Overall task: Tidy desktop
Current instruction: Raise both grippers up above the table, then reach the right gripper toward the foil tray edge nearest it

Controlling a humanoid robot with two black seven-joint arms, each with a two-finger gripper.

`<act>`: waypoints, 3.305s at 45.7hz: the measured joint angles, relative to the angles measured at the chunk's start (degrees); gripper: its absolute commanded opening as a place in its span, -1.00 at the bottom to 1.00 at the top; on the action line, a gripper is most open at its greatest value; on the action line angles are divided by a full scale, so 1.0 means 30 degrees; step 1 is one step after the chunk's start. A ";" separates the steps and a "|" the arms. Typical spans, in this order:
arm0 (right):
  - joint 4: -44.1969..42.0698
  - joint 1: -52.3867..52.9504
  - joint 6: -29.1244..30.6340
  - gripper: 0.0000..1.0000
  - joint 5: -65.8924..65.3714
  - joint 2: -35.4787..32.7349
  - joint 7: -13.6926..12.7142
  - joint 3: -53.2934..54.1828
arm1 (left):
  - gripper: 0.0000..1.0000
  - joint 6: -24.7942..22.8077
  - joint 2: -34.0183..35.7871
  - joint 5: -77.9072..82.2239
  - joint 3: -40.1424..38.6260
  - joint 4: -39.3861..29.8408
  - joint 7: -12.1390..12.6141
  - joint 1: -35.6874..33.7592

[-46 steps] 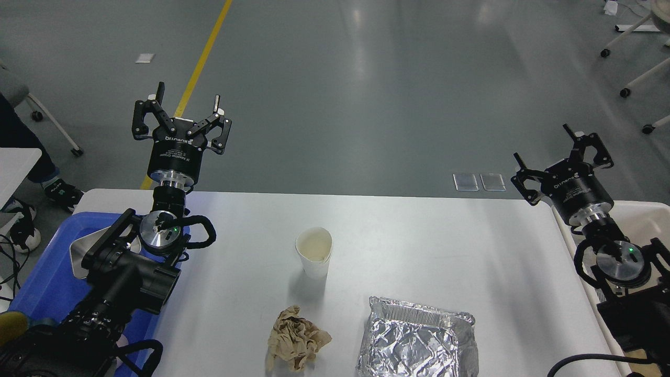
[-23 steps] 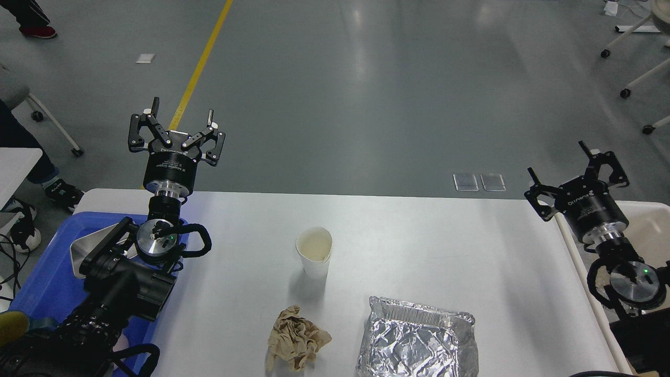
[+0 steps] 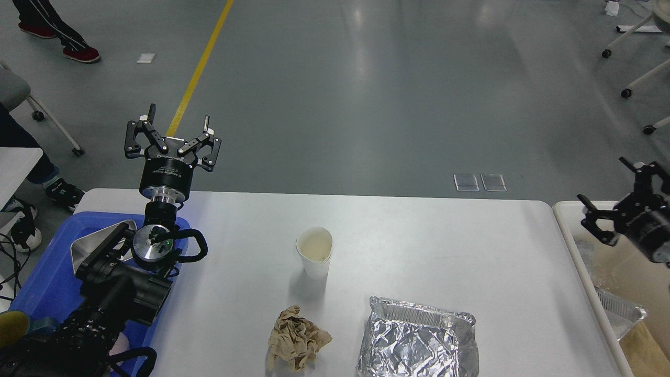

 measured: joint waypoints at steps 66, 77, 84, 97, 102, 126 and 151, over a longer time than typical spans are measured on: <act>0.3428 0.1185 0.7906 1.00 -1.1414 -1.5050 0.0205 -0.1392 | 0.94 -0.0498 0.1297 0.0059 0.0200 -0.0060 0.0222 0.1393; 0.7720 0.1179 0.7906 1.00 -1.3563 -1.6285 0.0214 -0.1351 | 0.94 -0.0751 0.1598 0.0061 0.0221 -0.0060 0.0263 0.1379; 1.0925 0.1189 0.7906 1.00 -1.3643 -1.6863 0.0170 -0.1507 | 0.94 -0.0869 0.1568 0.0061 0.0229 -0.0047 0.0288 0.1422; 1.3768 0.1035 0.7906 1.00 -1.3506 -1.6616 0.0094 -0.1965 | 0.94 -0.0930 0.1564 0.0072 0.1054 -0.0029 0.0242 0.1659; 1.5196 0.0978 0.7905 1.00 -1.3505 -1.5919 0.0064 -0.2942 | 0.94 -0.0930 0.1587 0.0059 0.1150 -0.0029 0.0235 0.1685; 1.6189 -0.0641 0.7905 1.00 -1.6223 -1.0834 0.0008 -0.4537 | 0.94 -0.0768 0.2912 0.0116 0.2387 -0.0057 0.0270 0.1830; 1.6002 -0.2982 0.7903 1.00 -2.2767 -0.7581 -0.0660 -0.4583 | 0.94 -0.0872 0.3554 0.0116 0.2835 -0.0062 0.0193 0.2090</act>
